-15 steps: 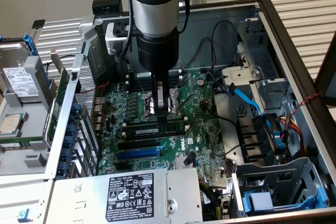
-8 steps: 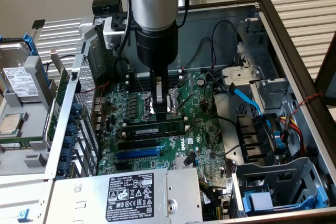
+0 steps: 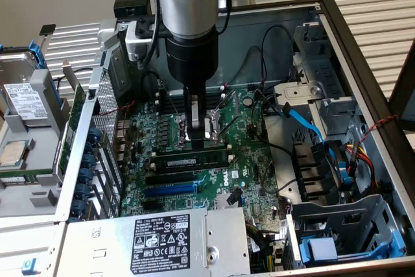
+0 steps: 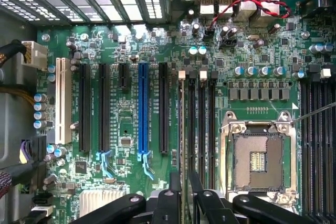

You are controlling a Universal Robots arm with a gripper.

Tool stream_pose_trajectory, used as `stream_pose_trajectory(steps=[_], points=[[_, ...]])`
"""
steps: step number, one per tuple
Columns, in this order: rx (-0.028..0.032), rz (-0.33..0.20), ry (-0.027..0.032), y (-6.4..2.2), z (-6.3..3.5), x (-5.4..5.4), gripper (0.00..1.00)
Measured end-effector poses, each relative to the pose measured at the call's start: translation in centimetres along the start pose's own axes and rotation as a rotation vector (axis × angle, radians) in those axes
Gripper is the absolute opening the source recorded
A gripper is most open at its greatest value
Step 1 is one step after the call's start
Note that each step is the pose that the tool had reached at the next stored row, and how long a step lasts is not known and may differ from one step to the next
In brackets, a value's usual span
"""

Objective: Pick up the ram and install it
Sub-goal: 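Press down the ram until it locks into place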

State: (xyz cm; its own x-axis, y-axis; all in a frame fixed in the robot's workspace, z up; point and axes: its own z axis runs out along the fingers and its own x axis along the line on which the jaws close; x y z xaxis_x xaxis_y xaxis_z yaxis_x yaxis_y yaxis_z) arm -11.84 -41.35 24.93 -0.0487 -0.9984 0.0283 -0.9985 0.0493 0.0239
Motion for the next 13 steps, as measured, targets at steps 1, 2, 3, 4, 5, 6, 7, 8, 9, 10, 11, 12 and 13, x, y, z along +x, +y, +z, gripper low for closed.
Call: stream_pose_trajectory(steps=[1, 2, 3, 4, 5, 6, 7, 8, 9, 10, 11, 12, 13], points=[[0.0000, 0.000, 0.0001, 0.10, 0.00, 0.0, 0.21], [0.0000, 0.000, 0.0000, 0.24, 0.00, 0.0, 0.21], [0.0000, 0.000, 0.0000, 0.38, 0.01, 0.0, 0.21], [-0.0001, 0.000, 0.0000, 0.46, 0.01, 0.0, 0.18], [0.0000, 0.000, 0.0000, 0.51, 0.02, 0.0, 0.18], [-0.0001, 0.000, 0.0000, 0.54, 0.04, -0.1, 0.12], [0.0001, 0.000, -0.0001, 0.58, 0.12, -0.1, 0.12], [0.0001, 0.000, -0.0001, 0.66, 0.25, -0.2, 0.10], [0.0000, 0.000, 0.0000, 0.74, 0.41, -0.2, 0.10], [0.0000, 0.000, 0.0000, 0.81, 0.60, -0.2, 0.10], [0.0000, 0.000, 0.0000, 0.87, 0.77, -0.3, 0.10], [0.0000, 0.000, 0.0000, 0.95, 0.95, -0.4, 0.10], [0.0000, 0.000, 0.0001, 1.02, 1.03, -0.4, 0.10]])
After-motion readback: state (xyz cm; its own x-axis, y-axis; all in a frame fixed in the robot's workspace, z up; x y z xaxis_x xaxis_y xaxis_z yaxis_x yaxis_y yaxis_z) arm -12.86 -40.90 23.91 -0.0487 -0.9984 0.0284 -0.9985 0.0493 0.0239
